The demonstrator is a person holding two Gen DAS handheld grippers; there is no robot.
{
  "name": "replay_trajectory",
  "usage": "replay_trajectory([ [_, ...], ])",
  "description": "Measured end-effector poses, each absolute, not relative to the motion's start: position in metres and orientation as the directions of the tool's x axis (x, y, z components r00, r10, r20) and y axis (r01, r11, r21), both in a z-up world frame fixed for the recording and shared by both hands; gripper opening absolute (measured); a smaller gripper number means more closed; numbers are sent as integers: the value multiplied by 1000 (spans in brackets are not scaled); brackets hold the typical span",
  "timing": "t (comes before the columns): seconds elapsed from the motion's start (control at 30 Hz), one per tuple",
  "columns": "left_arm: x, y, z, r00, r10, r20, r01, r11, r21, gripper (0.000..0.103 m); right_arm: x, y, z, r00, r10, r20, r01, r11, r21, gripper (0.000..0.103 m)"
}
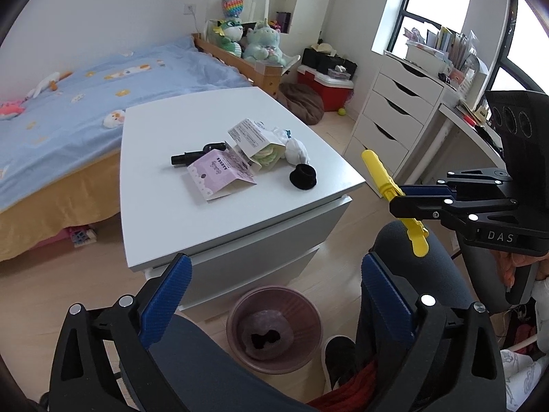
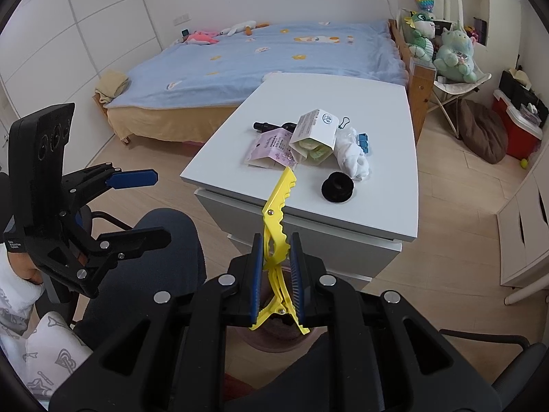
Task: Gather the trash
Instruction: 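Carry both items over the pink wastebasket and open both tools to drop them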
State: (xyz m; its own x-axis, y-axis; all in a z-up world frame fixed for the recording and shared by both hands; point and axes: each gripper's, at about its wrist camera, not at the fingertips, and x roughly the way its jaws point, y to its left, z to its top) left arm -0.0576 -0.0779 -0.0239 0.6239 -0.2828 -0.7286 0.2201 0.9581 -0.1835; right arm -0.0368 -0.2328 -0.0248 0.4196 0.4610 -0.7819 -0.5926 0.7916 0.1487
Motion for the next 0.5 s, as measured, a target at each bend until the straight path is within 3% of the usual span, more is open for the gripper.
replay_trajectory([
  [0.5, -65, -57, -18, 657, -238, -715, 162, 971, -174, 95, -42, -218, -30, 382, 477, -791, -631, 760, 153, 15],
])
